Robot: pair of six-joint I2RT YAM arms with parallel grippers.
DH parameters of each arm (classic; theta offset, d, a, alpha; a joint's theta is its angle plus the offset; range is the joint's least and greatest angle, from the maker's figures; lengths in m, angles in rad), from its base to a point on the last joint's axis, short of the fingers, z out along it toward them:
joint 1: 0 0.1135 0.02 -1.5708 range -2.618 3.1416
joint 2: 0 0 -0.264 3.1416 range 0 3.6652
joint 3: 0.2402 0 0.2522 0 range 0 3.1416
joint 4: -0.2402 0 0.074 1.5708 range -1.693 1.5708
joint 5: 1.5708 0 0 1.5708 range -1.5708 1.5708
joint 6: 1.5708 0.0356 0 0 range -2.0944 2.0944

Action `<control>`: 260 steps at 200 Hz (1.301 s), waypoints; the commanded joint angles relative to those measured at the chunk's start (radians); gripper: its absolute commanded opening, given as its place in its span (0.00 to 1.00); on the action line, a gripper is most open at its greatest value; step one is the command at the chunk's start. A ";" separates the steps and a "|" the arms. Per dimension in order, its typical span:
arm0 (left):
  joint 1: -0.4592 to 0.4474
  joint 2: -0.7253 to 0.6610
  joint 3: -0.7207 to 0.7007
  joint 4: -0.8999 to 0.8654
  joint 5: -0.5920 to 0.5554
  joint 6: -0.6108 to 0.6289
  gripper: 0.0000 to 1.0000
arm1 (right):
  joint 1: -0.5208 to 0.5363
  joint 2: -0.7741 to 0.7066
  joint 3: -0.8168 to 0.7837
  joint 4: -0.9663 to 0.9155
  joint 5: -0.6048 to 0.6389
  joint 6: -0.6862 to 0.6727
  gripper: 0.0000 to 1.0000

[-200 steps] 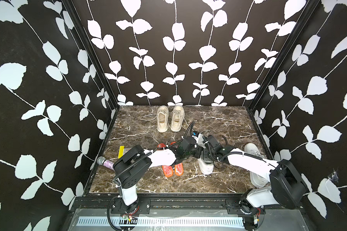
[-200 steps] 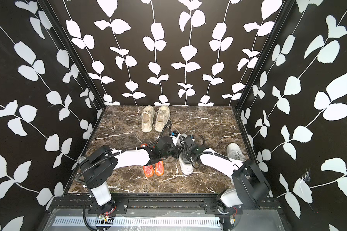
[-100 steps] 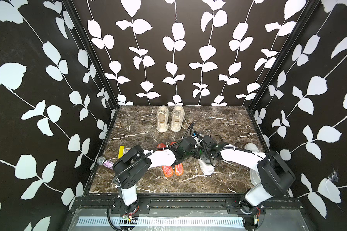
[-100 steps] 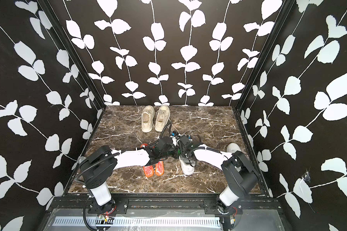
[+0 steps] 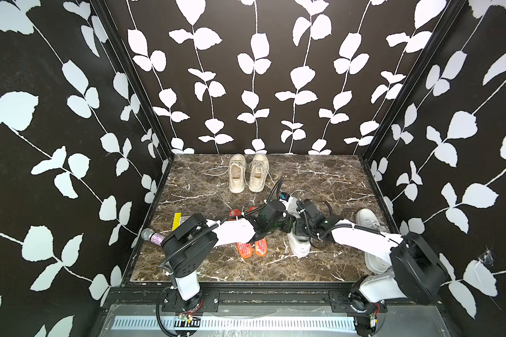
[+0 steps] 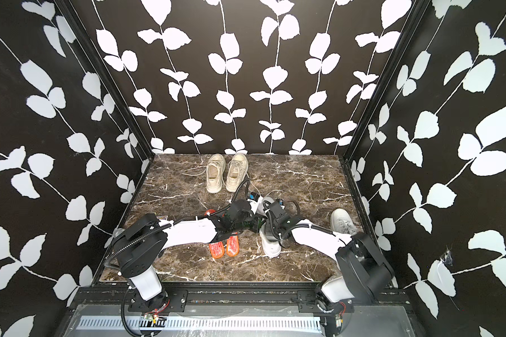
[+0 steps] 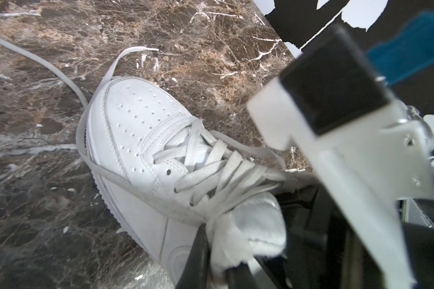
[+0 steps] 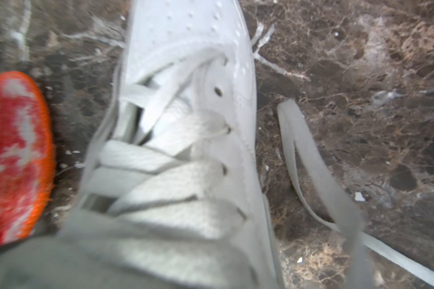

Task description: Remove the insole from the shoe

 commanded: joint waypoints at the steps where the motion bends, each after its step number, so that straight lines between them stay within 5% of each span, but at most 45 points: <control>1: 0.015 -0.078 -0.018 -0.071 -0.051 0.014 0.00 | -0.038 -0.075 -0.054 -0.005 0.050 0.043 0.00; 53: 0.015 -0.072 -0.005 -0.103 -0.075 0.028 0.00 | -0.039 -0.247 -0.197 0.291 -0.101 0.144 0.00; 260: 0.074 -0.047 0.071 -0.348 -0.237 0.098 0.00 | -0.008 -0.483 -0.287 0.602 -0.265 0.068 0.00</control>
